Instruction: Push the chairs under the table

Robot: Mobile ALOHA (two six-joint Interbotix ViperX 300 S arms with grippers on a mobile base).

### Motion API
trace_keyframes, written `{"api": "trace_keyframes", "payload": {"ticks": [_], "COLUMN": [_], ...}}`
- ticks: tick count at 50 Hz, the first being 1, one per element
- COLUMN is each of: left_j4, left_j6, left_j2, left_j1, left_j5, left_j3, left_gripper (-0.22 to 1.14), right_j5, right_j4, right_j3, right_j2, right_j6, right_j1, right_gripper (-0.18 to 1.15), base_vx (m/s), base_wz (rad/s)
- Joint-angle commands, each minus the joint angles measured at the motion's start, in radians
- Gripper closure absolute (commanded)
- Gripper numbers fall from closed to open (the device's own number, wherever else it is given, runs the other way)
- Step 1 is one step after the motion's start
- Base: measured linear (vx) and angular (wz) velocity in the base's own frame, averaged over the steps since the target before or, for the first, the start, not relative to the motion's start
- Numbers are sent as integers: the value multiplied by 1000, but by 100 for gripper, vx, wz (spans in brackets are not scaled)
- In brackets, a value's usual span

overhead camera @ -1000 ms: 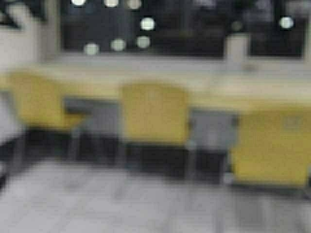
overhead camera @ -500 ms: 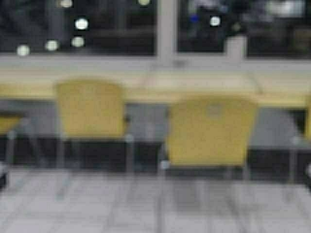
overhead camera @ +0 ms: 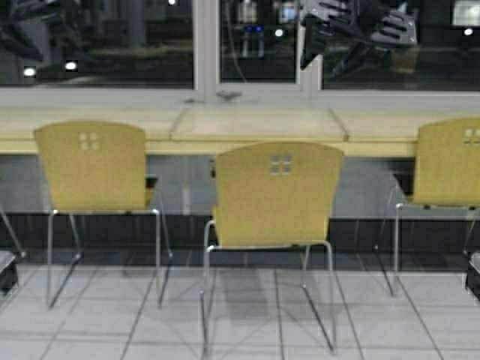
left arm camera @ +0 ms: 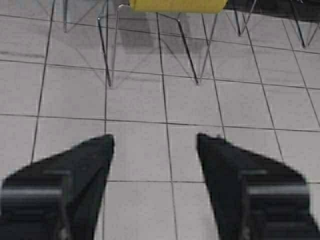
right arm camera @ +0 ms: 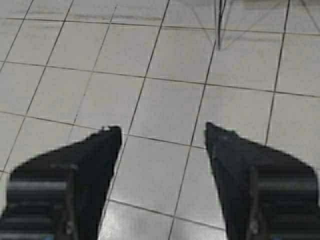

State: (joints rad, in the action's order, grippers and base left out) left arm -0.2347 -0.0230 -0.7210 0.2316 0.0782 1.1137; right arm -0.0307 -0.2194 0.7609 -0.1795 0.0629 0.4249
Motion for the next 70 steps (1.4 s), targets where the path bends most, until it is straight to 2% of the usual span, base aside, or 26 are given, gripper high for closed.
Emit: {"api": "trace_keyframes", "payload": {"ticks": [1,43,52,70], "left_j4": [-5,-3,-43,-149], "left_j6": [-8,-31,-78,-265], "left_j2": [-3,15,129,495], "left_j1": [-2,-2,-2,9], "left_j5": [-5,-3,-25,-92], "left_j3": [-26,-35,-84,-229], "left_gripper": [4,4,4,4], "right_j5": [2,0,3,14], "right_j4": [-2,-5,-18,-78], "right_j3": [-6,-21,-67,-186], "right_j2": [-12,3,77,235], "right_j6": [3,17,32,209], "right_j1": [2,2,-3,-6], "right_gripper": [10,10,10,10], "base_vx": [2,9,20,25], "base_wz": [-5,-7,-3,2]}}
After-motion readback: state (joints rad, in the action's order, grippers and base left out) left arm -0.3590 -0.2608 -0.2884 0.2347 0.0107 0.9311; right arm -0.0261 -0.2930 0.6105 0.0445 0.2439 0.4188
